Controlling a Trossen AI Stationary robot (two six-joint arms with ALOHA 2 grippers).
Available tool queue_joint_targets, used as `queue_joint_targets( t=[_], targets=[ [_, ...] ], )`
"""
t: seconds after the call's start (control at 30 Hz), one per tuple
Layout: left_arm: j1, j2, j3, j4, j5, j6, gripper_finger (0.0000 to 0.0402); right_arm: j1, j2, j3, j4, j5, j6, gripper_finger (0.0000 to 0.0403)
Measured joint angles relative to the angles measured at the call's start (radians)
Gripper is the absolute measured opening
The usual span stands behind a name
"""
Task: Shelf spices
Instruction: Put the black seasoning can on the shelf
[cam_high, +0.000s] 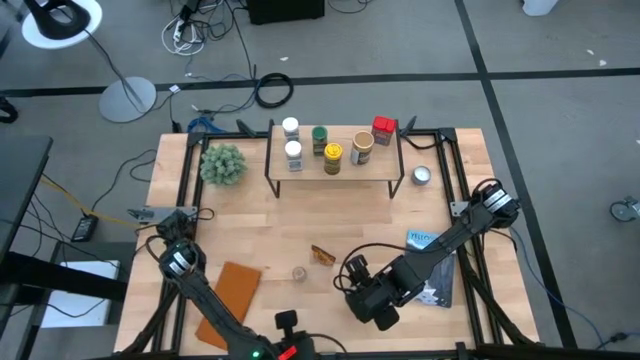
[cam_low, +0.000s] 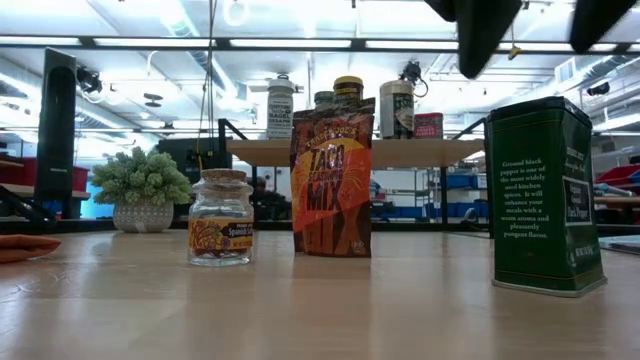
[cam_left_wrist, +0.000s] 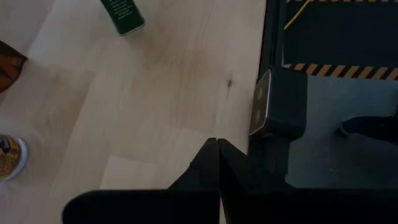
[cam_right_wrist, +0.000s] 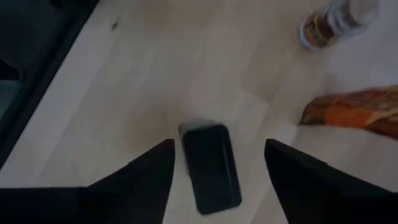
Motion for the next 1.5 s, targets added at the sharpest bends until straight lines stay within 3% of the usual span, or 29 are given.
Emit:
queue_joint_targets(
  t=[0.43, 0.6, 0.93, 1.2, 1.4, 1.5],
  targets=[
    [0.0, 0.0, 0.0, 0.001, -0.002, -0.019, 0.0, -0.04, -0.002, -0.058, 0.033, -0.105, 0.048, 0.0274],
    [0.0, 0.0, 0.0, 0.001, -0.008, -0.018, 0.0, -0.039, -0.002, -0.101, 0.043, -0.078, 0.028, 0.0274],
    [0.0, 0.0, 0.0, 0.0, -0.008, -0.018, 0.0, -0.039, -0.002, -0.102, 0.067, -0.088, 0.02, 0.022],
    [0.001, 0.0, 0.0, 0.002, -0.008, -0.018, 0.0, -0.038, -0.001, -0.173, 0.108, -0.075, 0.033, 0.0208],
    [0.001, 0.0, 0.001, 0.003, -0.009, -0.018, 0.0, -0.038, -0.001, -0.165, 0.099, -0.06, 0.03, 0.0127],
    [0.001, 0.0, 0.001, 0.002, -0.009, -0.018, 0.0, -0.037, -0.001, -0.138, 0.07, -0.06, 0.024, 0.0125]
  ],
)
